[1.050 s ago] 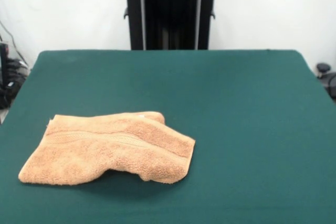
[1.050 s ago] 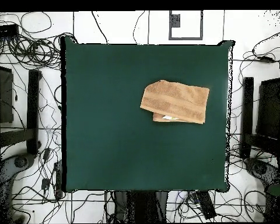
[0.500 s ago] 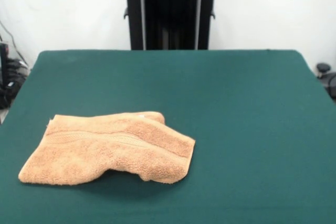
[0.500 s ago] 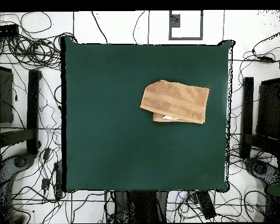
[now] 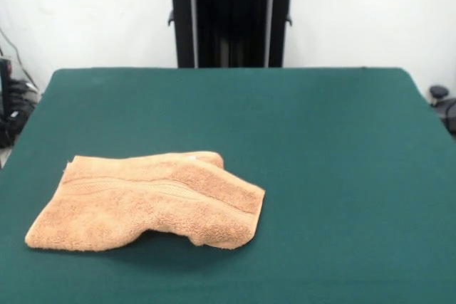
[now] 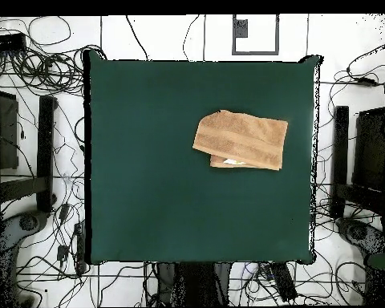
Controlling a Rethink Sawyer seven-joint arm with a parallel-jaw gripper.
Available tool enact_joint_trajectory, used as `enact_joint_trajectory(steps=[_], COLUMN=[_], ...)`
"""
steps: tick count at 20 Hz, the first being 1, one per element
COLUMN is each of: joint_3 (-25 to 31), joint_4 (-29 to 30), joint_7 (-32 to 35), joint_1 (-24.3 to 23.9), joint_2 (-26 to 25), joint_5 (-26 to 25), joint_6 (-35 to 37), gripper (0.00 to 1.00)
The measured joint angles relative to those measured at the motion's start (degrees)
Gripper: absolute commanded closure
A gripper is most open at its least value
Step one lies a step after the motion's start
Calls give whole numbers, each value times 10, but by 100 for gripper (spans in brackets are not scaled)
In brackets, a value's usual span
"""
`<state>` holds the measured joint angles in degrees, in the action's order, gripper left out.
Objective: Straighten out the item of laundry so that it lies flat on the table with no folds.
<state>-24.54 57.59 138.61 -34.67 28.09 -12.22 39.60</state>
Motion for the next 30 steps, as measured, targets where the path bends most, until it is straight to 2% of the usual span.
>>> enact_joint_trajectory(steps=[7, 16, 24, 30], joint_3=[-42, -50, 17, 92], joint_4=[-24, -63, -72, -82], joint_7=[1, 1, -11, -99], joint_1=[51, 39, -73, -185], joint_2=[-32, -55, -44, -21], joint_5=[0, 0, 0, -1], joint_6=[0, 0, 0, 0], gripper=[0, 0, 0, 0])
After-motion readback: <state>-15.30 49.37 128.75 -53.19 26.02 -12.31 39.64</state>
